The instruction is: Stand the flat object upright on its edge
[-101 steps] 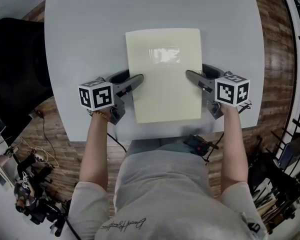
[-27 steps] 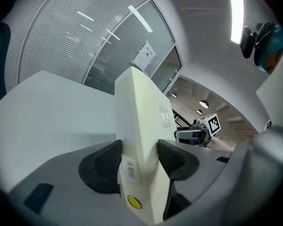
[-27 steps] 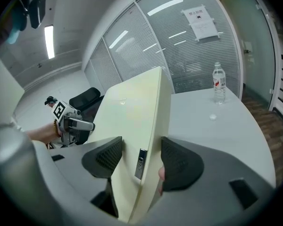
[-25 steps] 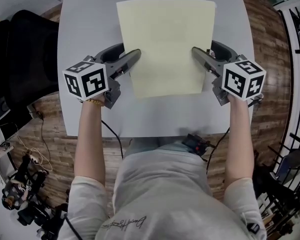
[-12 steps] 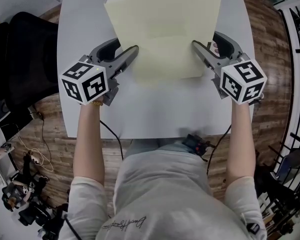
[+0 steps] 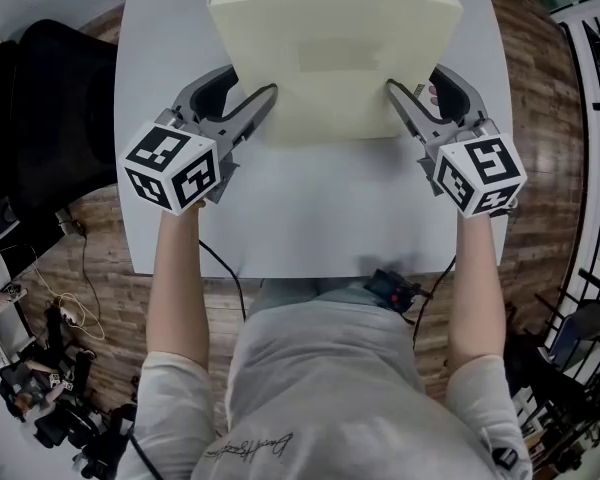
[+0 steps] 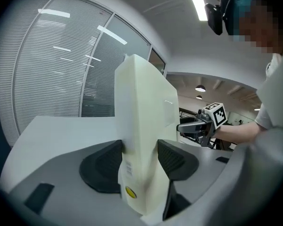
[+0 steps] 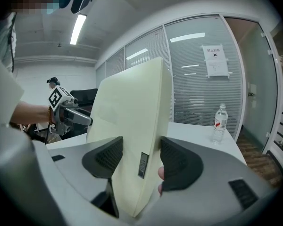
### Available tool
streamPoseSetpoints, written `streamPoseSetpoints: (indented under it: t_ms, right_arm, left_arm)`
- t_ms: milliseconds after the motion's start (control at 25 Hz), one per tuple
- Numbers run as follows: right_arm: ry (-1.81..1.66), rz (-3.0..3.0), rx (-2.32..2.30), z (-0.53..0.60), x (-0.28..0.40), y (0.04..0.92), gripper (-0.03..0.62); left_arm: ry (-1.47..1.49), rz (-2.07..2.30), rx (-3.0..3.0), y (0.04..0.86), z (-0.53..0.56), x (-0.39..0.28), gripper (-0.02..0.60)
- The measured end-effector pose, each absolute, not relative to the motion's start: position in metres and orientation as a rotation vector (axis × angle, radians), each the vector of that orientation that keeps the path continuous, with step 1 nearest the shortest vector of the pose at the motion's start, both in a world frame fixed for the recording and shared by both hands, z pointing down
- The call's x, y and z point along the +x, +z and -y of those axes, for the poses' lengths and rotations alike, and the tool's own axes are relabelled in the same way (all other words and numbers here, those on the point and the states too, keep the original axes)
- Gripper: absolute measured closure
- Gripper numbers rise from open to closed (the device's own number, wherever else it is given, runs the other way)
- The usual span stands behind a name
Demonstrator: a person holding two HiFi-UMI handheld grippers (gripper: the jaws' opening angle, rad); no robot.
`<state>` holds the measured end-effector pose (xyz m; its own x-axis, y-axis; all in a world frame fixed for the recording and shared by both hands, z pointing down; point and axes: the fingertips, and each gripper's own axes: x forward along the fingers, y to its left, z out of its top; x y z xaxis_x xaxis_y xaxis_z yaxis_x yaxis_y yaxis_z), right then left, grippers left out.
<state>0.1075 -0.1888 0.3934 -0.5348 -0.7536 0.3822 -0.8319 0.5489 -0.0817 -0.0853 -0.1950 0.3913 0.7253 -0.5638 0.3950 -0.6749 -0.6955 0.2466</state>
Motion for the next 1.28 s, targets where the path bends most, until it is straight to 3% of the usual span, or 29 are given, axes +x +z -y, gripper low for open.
streamPoseSetpoints:
  t_ms: [1280]
  right_arm:
    - [0.212, 2.381, 1.368, 0.193, 0.106, 0.415, 0.341]
  left_arm:
    - [0.539, 1.115, 2.662, 0.415, 0.202, -0.085, 0.335]
